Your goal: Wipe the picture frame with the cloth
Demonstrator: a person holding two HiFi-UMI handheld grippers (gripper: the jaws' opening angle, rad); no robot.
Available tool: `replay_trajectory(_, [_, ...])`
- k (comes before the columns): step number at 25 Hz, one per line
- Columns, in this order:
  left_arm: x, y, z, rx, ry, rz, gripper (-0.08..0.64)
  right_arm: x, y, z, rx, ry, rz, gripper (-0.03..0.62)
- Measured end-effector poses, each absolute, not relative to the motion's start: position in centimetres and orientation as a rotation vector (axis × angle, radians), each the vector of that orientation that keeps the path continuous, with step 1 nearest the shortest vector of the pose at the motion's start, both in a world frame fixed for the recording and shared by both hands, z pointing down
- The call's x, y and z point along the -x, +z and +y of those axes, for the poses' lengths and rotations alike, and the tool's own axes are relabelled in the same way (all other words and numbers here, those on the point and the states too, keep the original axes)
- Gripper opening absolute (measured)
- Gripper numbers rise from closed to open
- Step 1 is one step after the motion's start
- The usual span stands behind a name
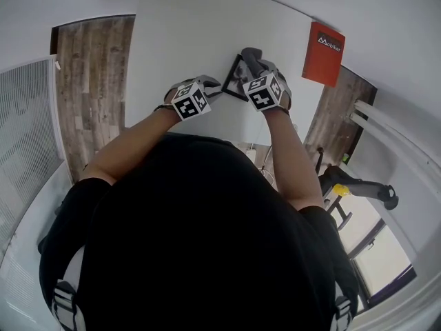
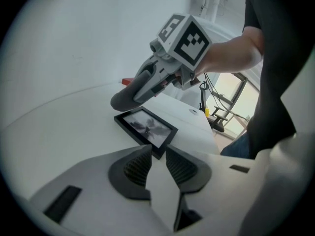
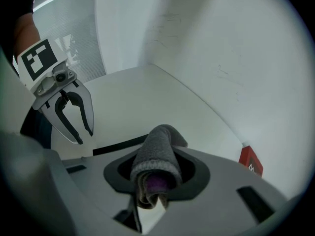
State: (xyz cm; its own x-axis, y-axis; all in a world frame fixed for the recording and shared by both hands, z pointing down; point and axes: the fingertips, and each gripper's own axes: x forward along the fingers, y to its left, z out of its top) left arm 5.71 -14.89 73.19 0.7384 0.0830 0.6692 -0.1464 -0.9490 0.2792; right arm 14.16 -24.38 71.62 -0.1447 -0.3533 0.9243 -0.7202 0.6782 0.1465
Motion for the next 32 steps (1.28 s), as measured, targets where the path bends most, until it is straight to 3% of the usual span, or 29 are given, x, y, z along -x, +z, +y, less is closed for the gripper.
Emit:
replay_trajectory(9, [-6.0, 76.4, -14.3, -2.665, 1.22, -0.004, 0.156, -13.1, 73.1, -24.4, -0.773, 0.324, -1.717, 0.107])
replay_trajectory(32, [-6.4, 77.9, -14.0, -2.651, 1.311, -0.103, 0.15, -11.1, 74.7, -19.4, -0.667, 0.324, -1.72, 0.106])
